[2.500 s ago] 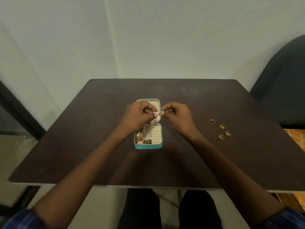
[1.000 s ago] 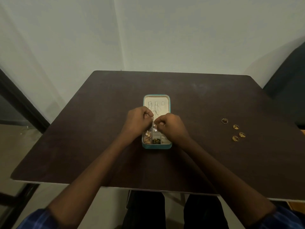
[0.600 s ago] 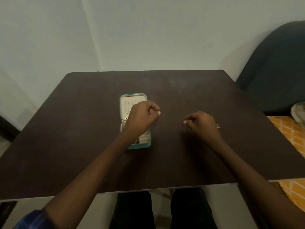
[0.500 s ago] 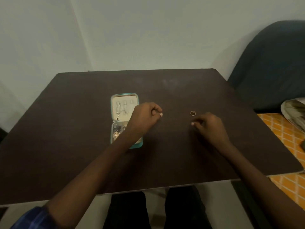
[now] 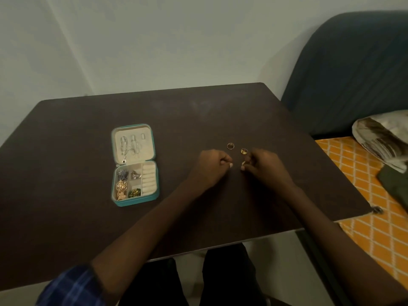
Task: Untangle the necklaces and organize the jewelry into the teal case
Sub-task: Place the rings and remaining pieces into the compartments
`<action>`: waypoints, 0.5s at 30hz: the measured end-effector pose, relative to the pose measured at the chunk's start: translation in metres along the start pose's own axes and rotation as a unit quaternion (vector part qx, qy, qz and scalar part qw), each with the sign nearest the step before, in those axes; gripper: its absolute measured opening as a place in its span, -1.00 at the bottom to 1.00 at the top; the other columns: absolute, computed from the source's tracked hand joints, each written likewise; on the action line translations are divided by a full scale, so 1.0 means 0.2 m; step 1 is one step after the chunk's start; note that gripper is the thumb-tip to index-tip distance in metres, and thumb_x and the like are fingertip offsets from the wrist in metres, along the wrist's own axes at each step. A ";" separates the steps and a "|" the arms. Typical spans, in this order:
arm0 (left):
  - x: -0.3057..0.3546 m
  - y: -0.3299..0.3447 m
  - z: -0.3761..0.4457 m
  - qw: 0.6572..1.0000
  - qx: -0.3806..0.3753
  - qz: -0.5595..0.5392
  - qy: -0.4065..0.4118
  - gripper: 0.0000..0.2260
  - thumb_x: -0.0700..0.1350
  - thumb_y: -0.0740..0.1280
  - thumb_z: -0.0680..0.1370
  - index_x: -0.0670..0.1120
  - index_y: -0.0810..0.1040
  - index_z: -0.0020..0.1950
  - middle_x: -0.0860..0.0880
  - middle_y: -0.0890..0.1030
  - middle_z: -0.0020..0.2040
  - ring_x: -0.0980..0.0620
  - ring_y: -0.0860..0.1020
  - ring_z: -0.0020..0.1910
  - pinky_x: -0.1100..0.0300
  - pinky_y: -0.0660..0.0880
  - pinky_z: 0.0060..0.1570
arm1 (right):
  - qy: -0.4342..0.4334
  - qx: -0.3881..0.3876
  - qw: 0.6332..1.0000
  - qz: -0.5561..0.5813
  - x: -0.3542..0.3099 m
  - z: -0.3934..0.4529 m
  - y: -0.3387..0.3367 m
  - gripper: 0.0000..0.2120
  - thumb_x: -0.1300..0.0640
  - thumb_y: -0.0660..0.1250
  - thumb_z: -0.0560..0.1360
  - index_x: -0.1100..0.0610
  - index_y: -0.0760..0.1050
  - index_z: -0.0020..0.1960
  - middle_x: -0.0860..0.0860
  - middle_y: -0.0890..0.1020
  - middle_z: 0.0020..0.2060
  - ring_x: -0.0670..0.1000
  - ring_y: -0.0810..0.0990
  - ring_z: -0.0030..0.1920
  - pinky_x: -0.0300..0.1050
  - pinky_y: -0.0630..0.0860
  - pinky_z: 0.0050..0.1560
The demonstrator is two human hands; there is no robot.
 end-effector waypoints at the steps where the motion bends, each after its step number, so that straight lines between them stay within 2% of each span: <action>1: 0.01 0.01 0.00 1.000 -0.001 -0.001 0.002 -0.83 -0.15 0.34 0.50 -0.12 0.65 0.05 -0.05 0.68 -0.01 0.03 0.59 -0.01 0.35 0.33 -0.11 | 0.003 0.007 1.000 0.029 0.00 0.00 -0.01 -0.86 0.13 0.46 0.38 0.10 0.49 -0.18 0.02 0.58 -0.23 0.03 0.52 -0.17 -0.13 0.36 -0.23; 3: 0.01 0.02 -0.01 1.000 -0.013 -0.009 0.003 -0.83 -0.13 0.33 0.52 -0.12 0.65 0.05 -0.06 0.68 -0.01 0.03 0.59 -0.02 0.29 0.38 -0.07 | 0.007 0.027 0.996 0.079 -0.02 -0.02 -0.01 -0.87 0.15 0.46 0.38 0.09 0.50 -0.21 -0.07 0.54 -0.34 -0.09 0.50 -0.29 -0.30 0.35 -0.31; 4: 0.01 0.02 -0.02 1.000 -0.019 -0.023 0.004 -0.84 -0.11 0.33 0.53 -0.12 0.66 0.03 -0.06 0.68 -0.07 0.04 0.59 -0.10 0.25 0.39 -0.12 | 0.011 0.044 0.993 0.111 -0.03 -0.04 -0.02 -0.88 0.15 0.46 0.38 0.10 0.52 -0.23 -0.11 0.53 -0.38 -0.18 0.47 -0.35 -0.40 0.31 -0.36; 5: 0.00 0.01 -0.04 0.998 -0.026 -0.052 0.001 -0.84 -0.10 0.33 0.53 -0.13 0.66 -0.02 -0.06 0.65 -0.19 0.06 0.56 -0.22 0.21 0.39 -0.20 | 0.016 0.062 0.986 0.151 -0.06 -0.05 -0.02 -0.89 0.15 0.46 0.38 0.11 0.53 -0.23 -0.11 0.53 -0.40 -0.21 0.47 -0.39 -0.42 0.31 -0.38; 7: -0.01 -0.03 -0.08 0.990 -0.029 -0.140 -0.013 -0.83 -0.11 0.33 0.54 -0.18 0.65 -0.09 -0.05 0.54 -0.36 0.11 0.43 -0.39 0.21 0.34 -0.34 | 0.007 0.092 0.967 0.236 -0.13 -0.07 -0.02 -0.89 0.13 0.47 0.38 0.12 0.56 -0.24 -0.09 0.59 -0.38 -0.23 0.50 -0.39 -0.39 0.36 -0.34; 10: -0.02 -0.15 -0.17 0.977 -0.021 -0.210 -0.029 -0.85 -0.20 0.32 0.54 -0.28 0.62 -0.08 0.02 0.49 -0.43 0.25 0.40 -0.51 0.40 0.33 -0.43 | -0.028 0.118 0.949 0.292 -0.26 -0.09 0.01 -0.88 0.13 0.46 0.40 0.15 0.56 -0.24 -0.06 0.62 -0.34 -0.13 0.55 -0.33 -0.21 0.46 -0.31; 12: -0.04 -0.24 -0.22 0.973 -0.011 -0.228 -0.036 -0.88 -0.24 0.32 0.54 -0.28 0.61 -0.04 0.12 0.49 -0.45 0.29 0.42 -0.55 0.48 0.29 -0.48 | -0.049 0.133 0.944 0.298 -0.36 -0.10 0.04 -0.88 0.14 0.45 0.41 0.18 0.57 -0.23 -0.04 0.62 -0.33 -0.13 0.54 -0.33 -0.23 0.45 -0.31; 15: -0.12 -0.36 -0.31 0.969 0.005 -0.241 -0.054 -0.90 -0.20 0.35 0.53 -0.22 0.61 -0.07 0.13 0.50 -0.49 0.27 0.38 -0.56 0.44 0.27 -0.48 | -0.082 0.121 0.936 0.320 -0.49 -0.10 0.08 -0.91 0.19 0.44 0.41 0.19 0.59 -0.23 -0.07 0.58 -0.40 -0.16 0.48 -0.41 -0.29 0.39 -0.37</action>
Point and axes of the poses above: each hand's wrist, its own z-axis towards the middle knuckle, its own y-axis out of the palm, x = y × z, the point moved 2 cm from there along z, towards the middle knuckle
